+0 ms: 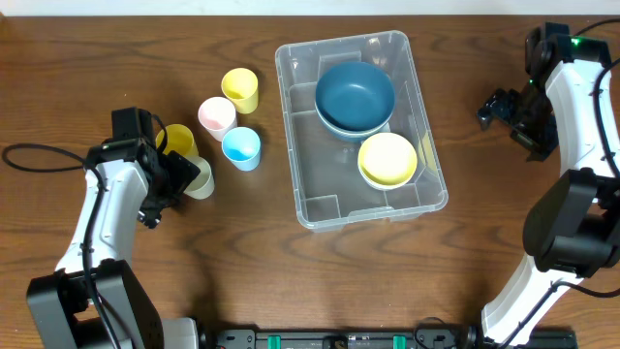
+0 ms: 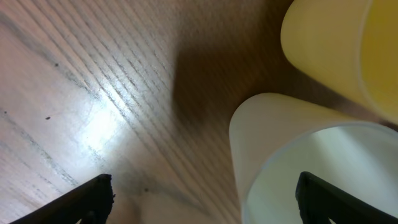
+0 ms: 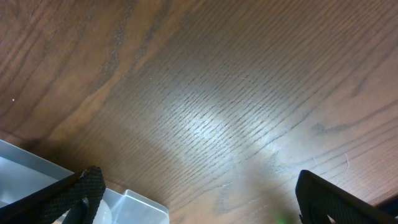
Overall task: Pack container
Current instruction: 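Grasp the cream cup rim with the left gripper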
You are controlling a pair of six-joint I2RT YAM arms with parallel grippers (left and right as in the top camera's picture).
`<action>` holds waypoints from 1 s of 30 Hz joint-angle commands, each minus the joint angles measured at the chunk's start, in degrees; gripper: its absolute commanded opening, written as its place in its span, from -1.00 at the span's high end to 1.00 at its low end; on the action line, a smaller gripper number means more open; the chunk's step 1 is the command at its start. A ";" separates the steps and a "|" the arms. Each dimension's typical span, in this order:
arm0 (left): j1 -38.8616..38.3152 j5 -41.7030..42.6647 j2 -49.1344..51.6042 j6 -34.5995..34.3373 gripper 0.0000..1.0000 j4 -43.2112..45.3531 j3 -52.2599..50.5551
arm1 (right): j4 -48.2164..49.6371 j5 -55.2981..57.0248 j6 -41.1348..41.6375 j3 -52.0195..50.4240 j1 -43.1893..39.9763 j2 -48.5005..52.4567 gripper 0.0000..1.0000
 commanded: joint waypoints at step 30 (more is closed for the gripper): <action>-0.09 2.95 4.00 5.73 0.31 2.45 0.11 | -0.04 0.22 1.01 -0.07 0.22 -0.92 -0.98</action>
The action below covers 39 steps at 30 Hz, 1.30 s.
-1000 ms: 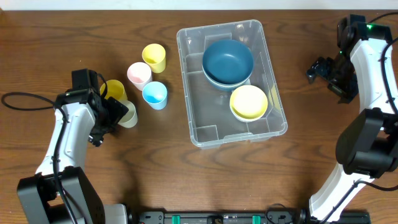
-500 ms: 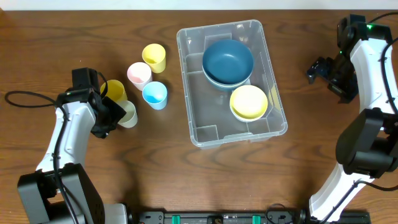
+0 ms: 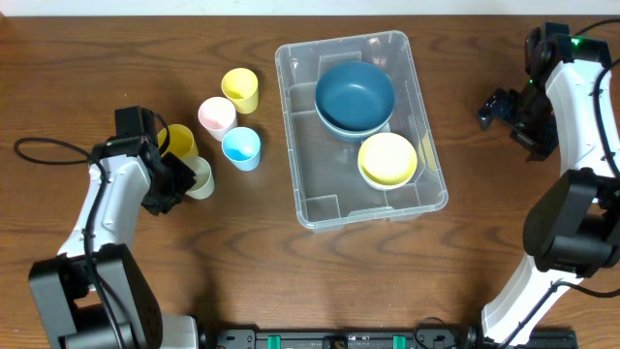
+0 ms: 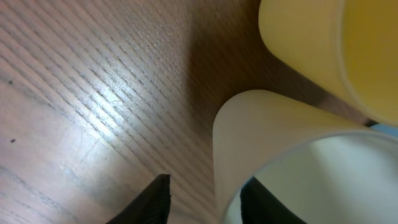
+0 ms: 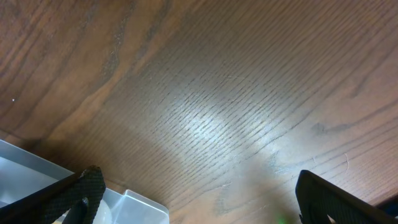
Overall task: Pack container
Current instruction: 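Grasp the cream cup rim with the left gripper, then lift the cream cup with the left gripper and carry it into the bin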
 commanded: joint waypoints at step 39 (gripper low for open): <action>-0.20 16.41 -39.10 5.40 0.88 -15.54 4.66 | -0.04 0.22 1.01 -0.07 0.22 -0.92 -0.99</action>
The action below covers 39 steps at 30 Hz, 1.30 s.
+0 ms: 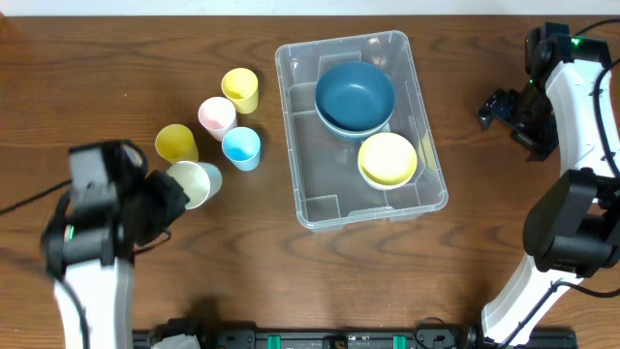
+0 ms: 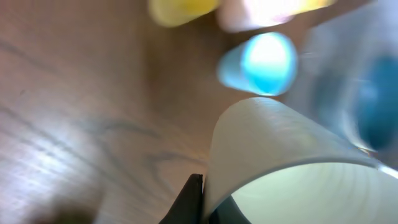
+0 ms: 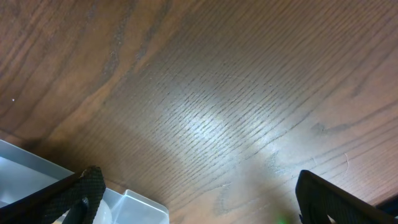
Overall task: Pack container
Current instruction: 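Lift the cream cup with the left gripper and carry it into the bin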
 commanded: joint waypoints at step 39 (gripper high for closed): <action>-38.12 -5.27 39.71 -3.30 0.88 3.96 27.93 | -0.04 0.22 1.01 -0.07 0.22 -0.92 -0.99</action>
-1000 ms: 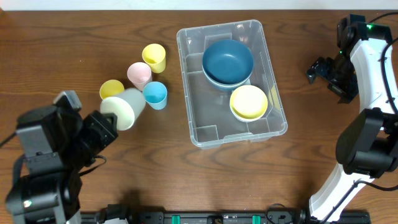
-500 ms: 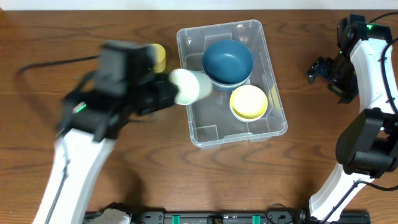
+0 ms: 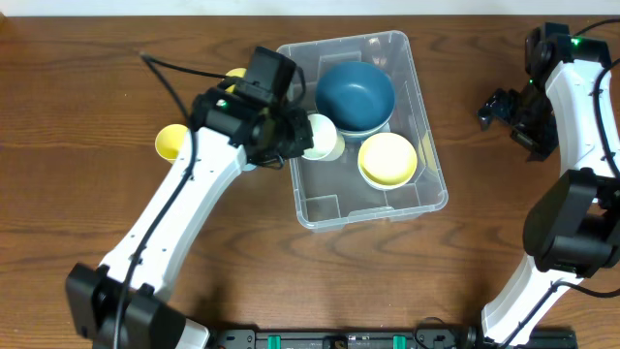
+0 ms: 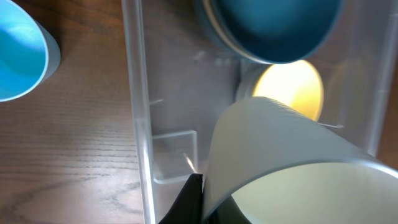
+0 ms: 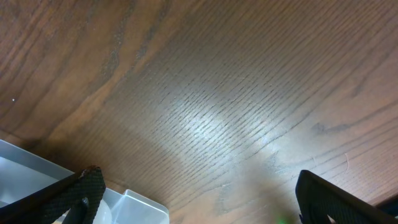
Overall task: Pack container
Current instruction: 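Lift the cream cup with the left gripper and carry it into the bin, then lower the cream cup into the bin beside the teal bowl and release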
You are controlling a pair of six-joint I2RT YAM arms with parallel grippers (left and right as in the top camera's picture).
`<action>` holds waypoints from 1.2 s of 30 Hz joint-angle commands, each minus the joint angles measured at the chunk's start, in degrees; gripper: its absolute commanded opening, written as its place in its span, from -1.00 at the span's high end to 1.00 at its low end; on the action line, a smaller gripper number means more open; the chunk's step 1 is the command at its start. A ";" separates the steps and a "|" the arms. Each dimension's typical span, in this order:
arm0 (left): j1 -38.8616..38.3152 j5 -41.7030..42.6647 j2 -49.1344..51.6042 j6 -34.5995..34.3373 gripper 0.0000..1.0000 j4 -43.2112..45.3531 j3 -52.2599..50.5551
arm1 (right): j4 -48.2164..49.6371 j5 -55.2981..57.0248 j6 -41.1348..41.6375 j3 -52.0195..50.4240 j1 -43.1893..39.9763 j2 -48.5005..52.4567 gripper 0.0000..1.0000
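Observation:
My left gripper (image 3: 302, 139) is shut on the rim of a pale cream cup (image 3: 321, 137), one finger outside the wall and one inside. It holds the cup over the left middle of the clear plastic container (image 3: 302, 208). In the left wrist view the cream cup (image 4: 292, 155) fills the lower right, above the container's floor and next to its left wall (image 4: 138, 118). A blue bowl (image 3: 355, 94) and a yellow bowl (image 3: 387, 160) sit inside the container. My right gripper (image 3: 504, 109) stands open over bare table to the right of the container.
A yellow cup (image 3: 171, 142) stands on the table at the left. A second yellow cup (image 3: 233, 77) and a blue cup (image 4: 22, 59) are partly hidden under my left arm in the overhead view. The right wrist view shows the container's corner (image 5: 134, 208).
My left gripper has moved right with the cream cup, from above the table left of the other cups to over the container's left side. The right arm has not moved.
My left gripper stood open at the cream cup's rim, next to a yellow cup. Then it was shut on that rim. After that the cup was off the table, and now it is over the container. My right gripper stayed open throughout.

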 commanded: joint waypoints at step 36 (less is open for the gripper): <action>-5.97 -8.83 16.26 2.43 0.88 3.10 1.27 | -0.04 0.22 1.01 -0.07 0.22 -0.92 -0.99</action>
